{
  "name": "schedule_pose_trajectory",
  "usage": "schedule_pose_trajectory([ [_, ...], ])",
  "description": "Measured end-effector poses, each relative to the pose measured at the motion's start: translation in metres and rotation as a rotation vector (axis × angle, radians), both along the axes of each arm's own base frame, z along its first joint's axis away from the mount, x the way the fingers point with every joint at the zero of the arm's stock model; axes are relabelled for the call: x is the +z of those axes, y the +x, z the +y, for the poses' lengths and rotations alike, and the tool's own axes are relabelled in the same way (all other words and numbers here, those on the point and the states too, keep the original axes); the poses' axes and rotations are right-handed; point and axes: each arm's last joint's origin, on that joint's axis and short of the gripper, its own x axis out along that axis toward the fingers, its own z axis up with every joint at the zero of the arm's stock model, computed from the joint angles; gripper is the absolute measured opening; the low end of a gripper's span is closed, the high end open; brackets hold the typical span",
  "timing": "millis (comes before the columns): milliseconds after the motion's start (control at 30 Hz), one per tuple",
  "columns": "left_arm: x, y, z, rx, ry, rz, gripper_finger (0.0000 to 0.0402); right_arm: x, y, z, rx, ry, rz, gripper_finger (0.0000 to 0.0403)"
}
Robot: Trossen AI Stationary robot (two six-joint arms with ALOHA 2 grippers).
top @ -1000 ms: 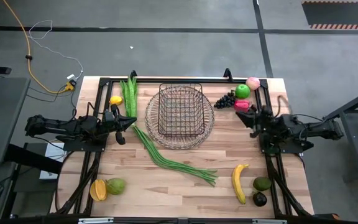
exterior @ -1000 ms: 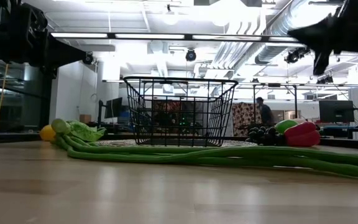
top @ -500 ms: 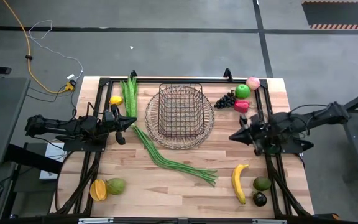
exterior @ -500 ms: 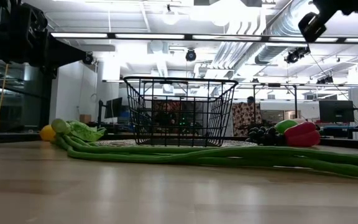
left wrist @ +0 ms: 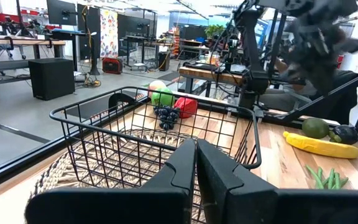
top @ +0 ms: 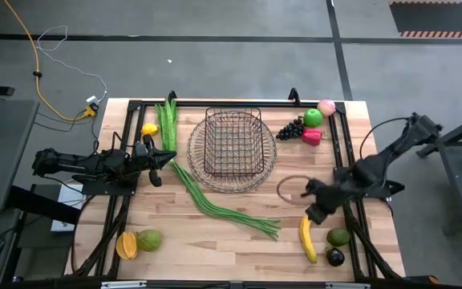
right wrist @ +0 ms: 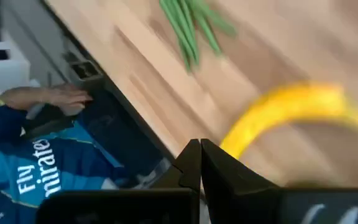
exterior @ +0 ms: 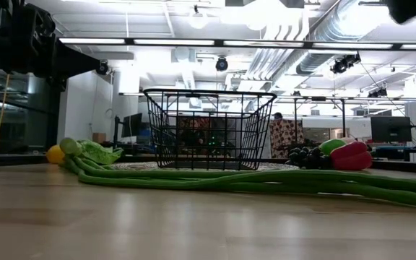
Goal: Build produce basket
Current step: Put the yellow banana in the black mesh basket
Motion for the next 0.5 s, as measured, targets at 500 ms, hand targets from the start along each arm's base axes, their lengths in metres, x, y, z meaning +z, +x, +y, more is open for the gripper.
schedule_pose_trajectory([
  [500, 0.000, 0.000, 0.000, 0.000, 0.000, 0.000, 0.0005, -0.059, 0.020, 0.054, -0.259, 0.001, 0.326, 0.0072],
])
